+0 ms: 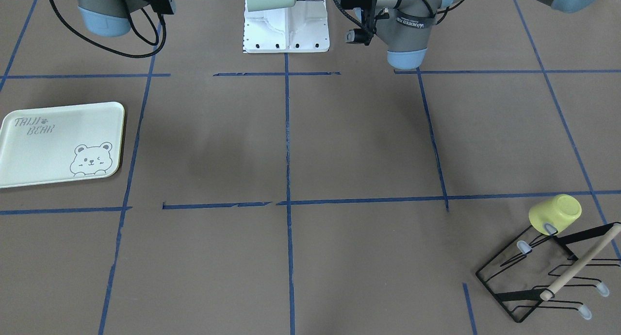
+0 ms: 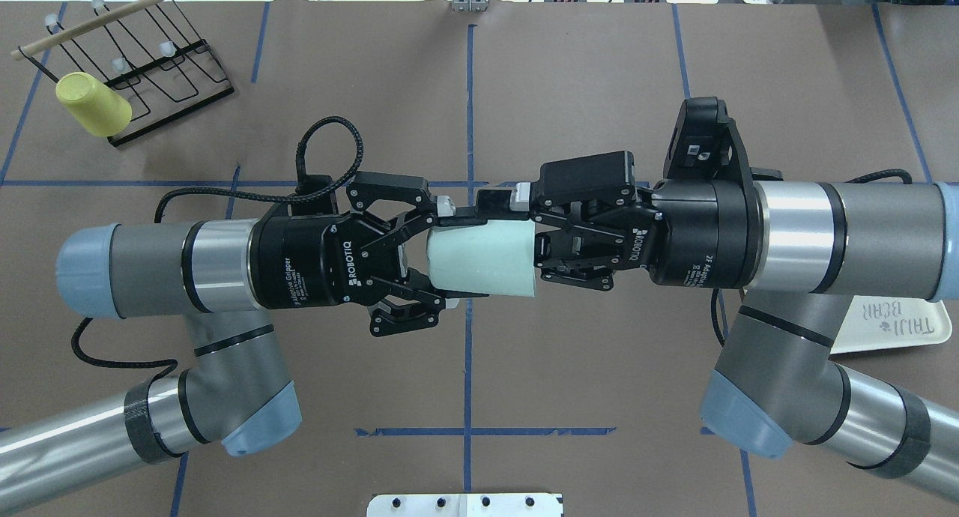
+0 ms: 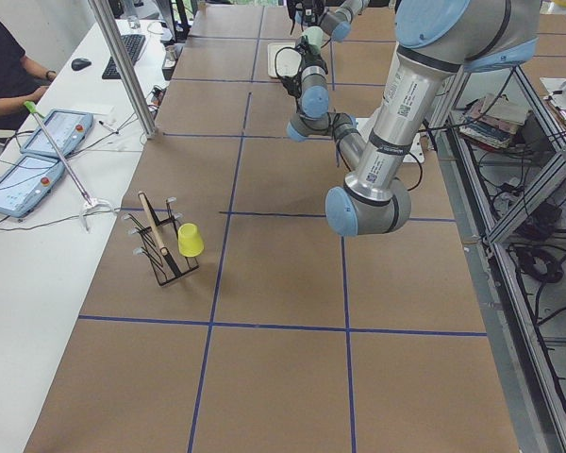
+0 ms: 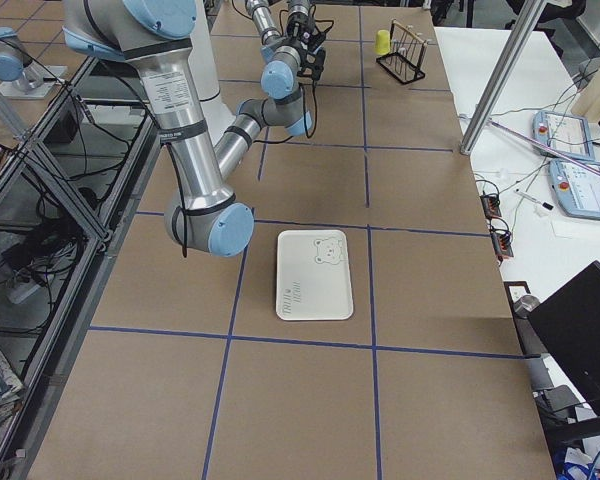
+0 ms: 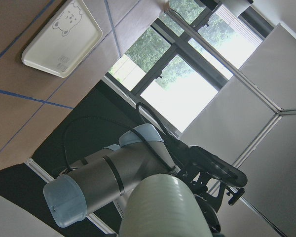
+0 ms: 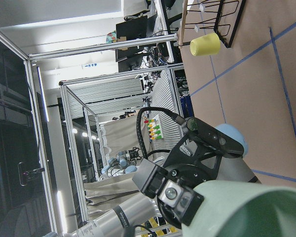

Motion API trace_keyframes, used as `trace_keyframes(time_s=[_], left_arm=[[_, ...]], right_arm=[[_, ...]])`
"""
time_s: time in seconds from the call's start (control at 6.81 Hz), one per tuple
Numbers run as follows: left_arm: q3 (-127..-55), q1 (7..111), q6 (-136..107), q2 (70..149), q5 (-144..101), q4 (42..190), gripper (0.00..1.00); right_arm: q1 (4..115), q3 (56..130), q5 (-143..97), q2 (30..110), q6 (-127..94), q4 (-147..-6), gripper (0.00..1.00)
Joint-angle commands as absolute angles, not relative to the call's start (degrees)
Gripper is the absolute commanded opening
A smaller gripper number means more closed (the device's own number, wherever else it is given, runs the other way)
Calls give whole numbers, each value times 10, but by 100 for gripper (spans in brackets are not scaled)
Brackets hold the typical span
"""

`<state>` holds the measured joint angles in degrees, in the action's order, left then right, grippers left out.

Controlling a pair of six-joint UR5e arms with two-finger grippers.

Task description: Left arm grabs green cup and hands to right arm on tray

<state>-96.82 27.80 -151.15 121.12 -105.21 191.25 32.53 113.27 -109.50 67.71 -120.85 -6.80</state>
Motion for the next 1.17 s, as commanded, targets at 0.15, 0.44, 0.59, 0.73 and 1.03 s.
trace_keyframes(time_s=[0.15, 0.44, 0.59, 0.73, 1.03], left_arm=[[-970, 278, -1509, 1210, -1052, 1912, 62], [-976, 279, -1508, 1208, -1043, 1912, 100], [-977, 279, -1506, 1207, -1042, 1911, 100], [-977, 279, -1506, 1205, -1036, 1911, 100], [-976, 282, -1504, 1202, -1035, 1911, 100]], right_arm=[[319, 1132, -1094, 678, -1208, -66, 2], [316, 1132, -1094, 678, -1209, -66, 0], [315, 1132, -1094, 678, -1209, -67, 0], [312, 1132, -1094, 678, -1210, -67, 0], [314, 1137, -1095, 693, -1212, -62, 0]])
